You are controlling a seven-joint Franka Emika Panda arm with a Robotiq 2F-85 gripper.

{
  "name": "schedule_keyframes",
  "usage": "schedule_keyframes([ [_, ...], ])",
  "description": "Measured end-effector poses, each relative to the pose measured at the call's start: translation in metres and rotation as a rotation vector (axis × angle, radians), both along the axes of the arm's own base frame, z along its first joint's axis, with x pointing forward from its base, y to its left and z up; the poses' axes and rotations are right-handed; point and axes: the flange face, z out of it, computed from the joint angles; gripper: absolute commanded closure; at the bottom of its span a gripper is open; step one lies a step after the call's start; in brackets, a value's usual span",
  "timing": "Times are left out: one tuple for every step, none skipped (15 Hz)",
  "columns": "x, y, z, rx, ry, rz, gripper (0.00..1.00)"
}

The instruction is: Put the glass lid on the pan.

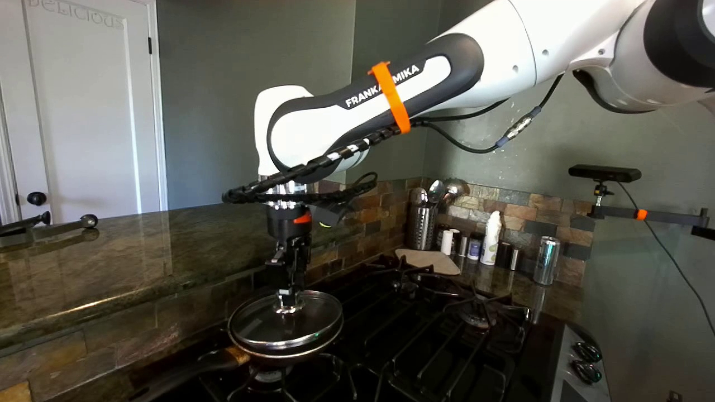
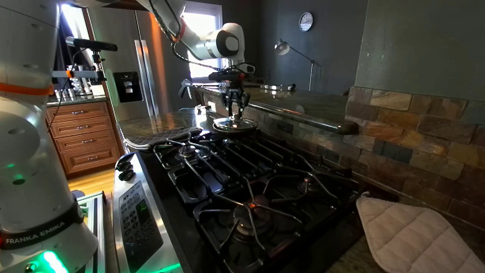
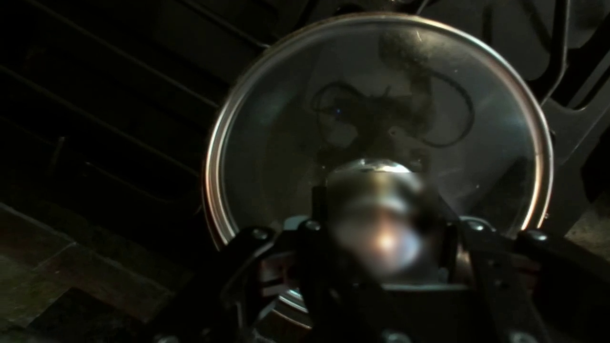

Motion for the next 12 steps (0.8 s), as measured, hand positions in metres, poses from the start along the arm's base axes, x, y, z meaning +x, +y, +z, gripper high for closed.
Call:
schedule_keyframes([
  [-0.0002, 0.0006, 0.0001, -0.006, -0.003, 0.004, 0.77],
  [-0.0004, 0.0018, 0.0002, -0.011, -0.005, 0.008, 0.77],
  [-0.0008, 0.0033, 0.0003, -0.016, -0.008, 0.012, 0.77],
  [-0.0012, 0.0049, 0.0004, -0.021, -0.010, 0.015, 0.77],
  [-0.0017, 0.0065, 0.0006, -0.023, -0.012, 0.017, 0.77],
  [-0.0022, 0.0080, 0.0009, -0.025, -0.014, 0.019, 0.77],
  [-0.0025, 0.0090, 0.0012, -0.027, -0.015, 0.020, 0.77],
  [-0.0027, 0.0095, 0.0017, -0.028, -0.017, 0.020, 0.77],
  [-0.0027, 0.0098, 0.0022, -0.029, -0.019, 0.019, 0.77],
  [-0.0026, 0.0098, 0.0031, -0.028, -0.023, 0.018, 0.77],
  [-0.0023, 0.0096, 0.0043, -0.026, -0.028, 0.016, 0.77],
  [-0.0021, 0.0092, 0.0057, -0.024, -0.034, 0.014, 0.77],
])
